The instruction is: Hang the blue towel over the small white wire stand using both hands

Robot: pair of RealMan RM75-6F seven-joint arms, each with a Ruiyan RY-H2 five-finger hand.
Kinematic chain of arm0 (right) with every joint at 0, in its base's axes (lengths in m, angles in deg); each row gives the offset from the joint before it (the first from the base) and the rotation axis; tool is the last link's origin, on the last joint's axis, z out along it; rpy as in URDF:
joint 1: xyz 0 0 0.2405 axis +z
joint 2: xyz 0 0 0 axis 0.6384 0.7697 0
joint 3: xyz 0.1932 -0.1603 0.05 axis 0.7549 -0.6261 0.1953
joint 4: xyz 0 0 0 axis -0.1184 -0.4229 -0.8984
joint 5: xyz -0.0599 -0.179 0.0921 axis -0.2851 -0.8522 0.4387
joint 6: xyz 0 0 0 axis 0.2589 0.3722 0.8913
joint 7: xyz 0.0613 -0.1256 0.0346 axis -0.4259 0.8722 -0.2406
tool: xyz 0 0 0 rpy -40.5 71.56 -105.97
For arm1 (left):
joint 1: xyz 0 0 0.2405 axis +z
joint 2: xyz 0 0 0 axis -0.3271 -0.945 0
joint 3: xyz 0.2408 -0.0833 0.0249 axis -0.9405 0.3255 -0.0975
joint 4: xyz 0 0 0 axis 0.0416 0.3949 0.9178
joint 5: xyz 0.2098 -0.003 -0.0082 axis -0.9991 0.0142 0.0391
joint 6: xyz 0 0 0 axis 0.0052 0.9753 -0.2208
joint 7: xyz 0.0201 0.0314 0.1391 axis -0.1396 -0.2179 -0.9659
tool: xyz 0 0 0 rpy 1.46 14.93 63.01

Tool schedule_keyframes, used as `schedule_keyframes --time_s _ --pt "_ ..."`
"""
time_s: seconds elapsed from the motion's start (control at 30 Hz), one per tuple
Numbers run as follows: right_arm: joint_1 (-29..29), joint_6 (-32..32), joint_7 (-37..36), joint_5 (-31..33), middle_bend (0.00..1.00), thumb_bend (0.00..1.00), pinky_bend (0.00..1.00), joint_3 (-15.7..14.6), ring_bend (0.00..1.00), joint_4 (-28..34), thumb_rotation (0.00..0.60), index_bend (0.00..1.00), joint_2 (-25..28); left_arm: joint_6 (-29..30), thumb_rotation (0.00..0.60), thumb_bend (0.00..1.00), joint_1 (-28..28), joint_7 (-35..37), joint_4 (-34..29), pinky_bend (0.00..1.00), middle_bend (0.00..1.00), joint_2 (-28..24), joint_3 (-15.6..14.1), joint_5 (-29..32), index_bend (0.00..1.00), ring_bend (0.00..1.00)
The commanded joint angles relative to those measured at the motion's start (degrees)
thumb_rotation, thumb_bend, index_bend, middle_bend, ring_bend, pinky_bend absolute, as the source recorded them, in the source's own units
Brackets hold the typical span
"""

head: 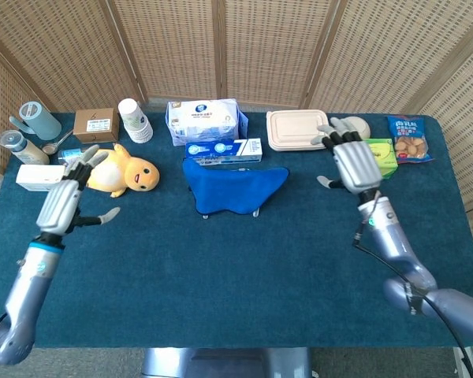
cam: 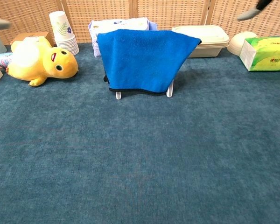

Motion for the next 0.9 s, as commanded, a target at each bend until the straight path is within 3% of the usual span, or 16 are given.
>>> schedule_keyframes --time_s 0.03,0.33,0.6,0.9 --pt "-2.13 1.62 -0.19 0.01 0.2 0.15 0.11 -0.53 0.09 2.28 0.6 0.31 1.77 1.94 0.6 0.31 2.53 -0.02 -2.67 0.0 0.01 -2.72 -1.62 -1.0 0.1 0.0" --pt "-8.72 6.86 1.4 -1.48 0.21 0.17 0.13 -3.29 0.1 9.21 0.6 0.32 6.33 7.09 0.6 0.31 9.89 -0.86 -7.02 0.0 0.03 -8.54 -6.21 -4.62 0.15 0.0" --pt "-15.12 12.51 3.32 -1.39 0.28 0.23 0.17 -5.75 0.19 13.74 0.6 0.39 7.47 12.55 0.6 0.31 15.46 -2.23 -7.79 0.0 0.12 -8.77 -9.35 -8.12 0.23 0.0" --pt "-20.93 17.31 5.39 -1.06 0.3 0.27 0.18 -7.07 0.21 18.43 0.6 0.43 9.54 16.22 0.6 0.31 19.37 -7.85 -8.16 0.0 0.18 -8.47 -11.71 -11.95 0.29 0.02"
